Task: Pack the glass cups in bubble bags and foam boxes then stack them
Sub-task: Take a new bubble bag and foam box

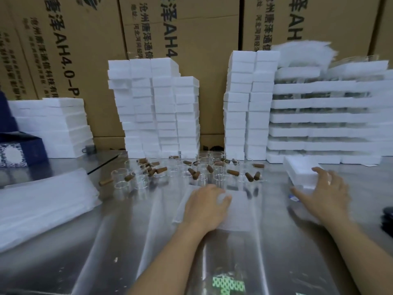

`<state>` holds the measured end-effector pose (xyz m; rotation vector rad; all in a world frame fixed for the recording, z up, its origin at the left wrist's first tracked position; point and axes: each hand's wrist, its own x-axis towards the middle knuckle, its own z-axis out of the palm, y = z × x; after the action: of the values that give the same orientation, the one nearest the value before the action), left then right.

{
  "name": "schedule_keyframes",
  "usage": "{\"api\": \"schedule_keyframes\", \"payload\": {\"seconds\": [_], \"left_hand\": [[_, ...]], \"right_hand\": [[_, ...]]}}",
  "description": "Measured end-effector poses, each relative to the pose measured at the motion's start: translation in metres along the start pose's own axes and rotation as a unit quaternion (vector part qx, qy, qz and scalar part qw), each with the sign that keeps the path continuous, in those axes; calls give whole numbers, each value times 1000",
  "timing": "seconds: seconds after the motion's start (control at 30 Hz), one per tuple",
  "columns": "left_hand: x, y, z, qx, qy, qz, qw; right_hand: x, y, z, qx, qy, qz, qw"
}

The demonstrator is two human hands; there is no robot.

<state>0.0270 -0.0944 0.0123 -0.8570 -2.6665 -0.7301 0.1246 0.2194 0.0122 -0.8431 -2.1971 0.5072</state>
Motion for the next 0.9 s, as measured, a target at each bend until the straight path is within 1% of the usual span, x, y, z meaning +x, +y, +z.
{"api": "schedule_keyframes", "payload": {"seconds": [0.07,0.13,0.23,0.27,0.33,0.43,0.47,0.53,0.63,0.77,0.9], "left_hand": [[9,-30,-19,-9,113,-32,993],[12,-69,-39,0,194,-88,977],[8,-138,-63,58,236,-187,952],[6,-154,-70,59,245,-220,942],[6,-173,-78,44,231,-262,936],[13,-174,-73,58,155,-273,948],[15,-173,-69,70,151,-271,948],[17,-171,-65,93,180,-254,946],[16,-168,-66,75,209,-238,945],[12,-165,-66,70,166,-261,949],[13,-162,-63,62,172,-265,947]], "right_hand": [[-2,-4,4,-13,10,-38,999],[-1,-2,7,-27,15,-50,998],[1,1,11,-37,8,-45,998],[3,2,12,-38,6,-39,998],[6,6,14,-45,8,-37,998],[10,11,14,-58,5,-40,997],[11,11,13,-61,4,-40,997],[11,11,13,-57,7,-42,997],[10,11,14,-52,2,-41,998],[9,10,12,-45,0,-35,998],[6,6,9,-48,-5,-37,998]]}}
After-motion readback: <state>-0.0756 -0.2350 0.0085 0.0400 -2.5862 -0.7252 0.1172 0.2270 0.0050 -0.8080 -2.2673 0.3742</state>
